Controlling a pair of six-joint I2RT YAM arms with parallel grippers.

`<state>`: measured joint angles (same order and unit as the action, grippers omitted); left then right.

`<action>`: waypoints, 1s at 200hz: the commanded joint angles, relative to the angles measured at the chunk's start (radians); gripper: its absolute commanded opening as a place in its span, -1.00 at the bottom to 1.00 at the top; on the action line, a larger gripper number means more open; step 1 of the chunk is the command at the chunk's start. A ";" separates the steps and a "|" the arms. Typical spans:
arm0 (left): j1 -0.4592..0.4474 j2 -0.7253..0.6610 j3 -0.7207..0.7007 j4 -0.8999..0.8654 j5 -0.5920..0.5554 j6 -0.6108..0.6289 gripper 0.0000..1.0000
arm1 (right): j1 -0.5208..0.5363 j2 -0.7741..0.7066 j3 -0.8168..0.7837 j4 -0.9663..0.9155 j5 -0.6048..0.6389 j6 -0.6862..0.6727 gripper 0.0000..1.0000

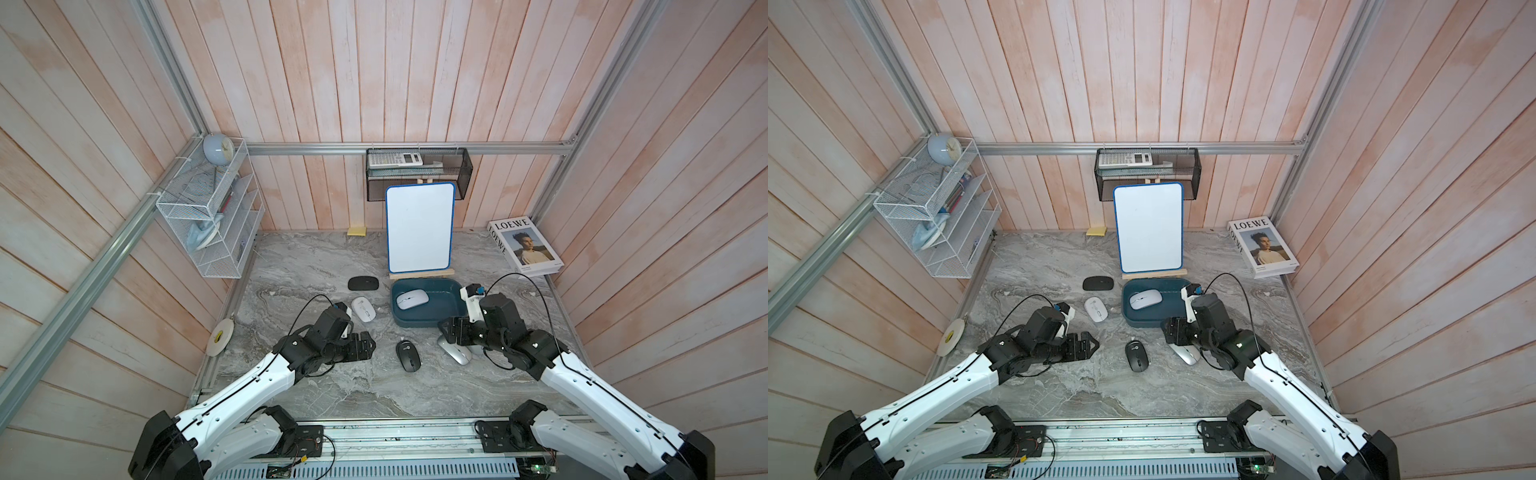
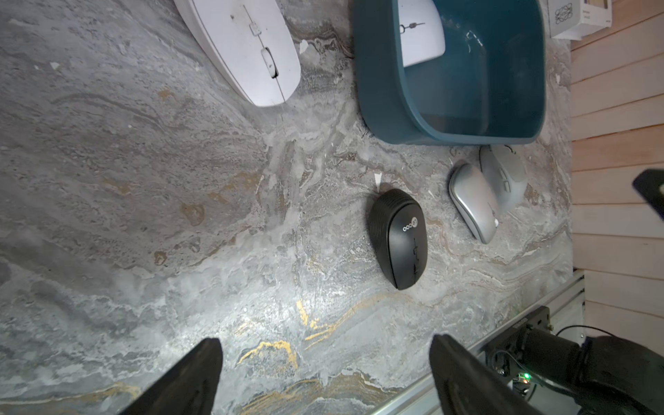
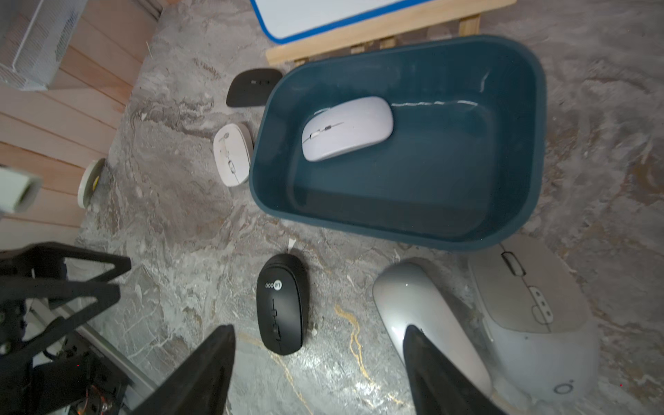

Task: Put the mouse in the storage box
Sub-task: Pick up the mouse from the center of the board.

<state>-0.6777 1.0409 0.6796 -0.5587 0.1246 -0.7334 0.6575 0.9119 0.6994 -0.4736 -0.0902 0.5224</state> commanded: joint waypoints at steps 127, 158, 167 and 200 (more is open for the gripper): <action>0.083 -0.238 0.097 -0.293 -0.283 -0.009 0.93 | 0.367 0.545 0.146 0.076 0.197 0.045 0.96; 0.096 -0.267 0.114 -0.308 -0.284 0.005 0.92 | 0.372 0.633 0.209 0.050 0.166 0.039 0.96; 0.096 -0.290 0.109 -0.307 -0.289 0.005 0.92 | 0.372 0.656 0.226 0.035 0.164 0.040 0.96; 0.097 -0.333 0.083 -0.281 -0.277 0.004 0.92 | 0.372 0.759 0.336 -0.106 0.150 0.019 0.95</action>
<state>-0.5850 0.7277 0.7792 -0.8387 -0.1406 -0.7513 1.0225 1.6123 0.9573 -0.4480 0.0761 0.5659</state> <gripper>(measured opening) 0.961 0.978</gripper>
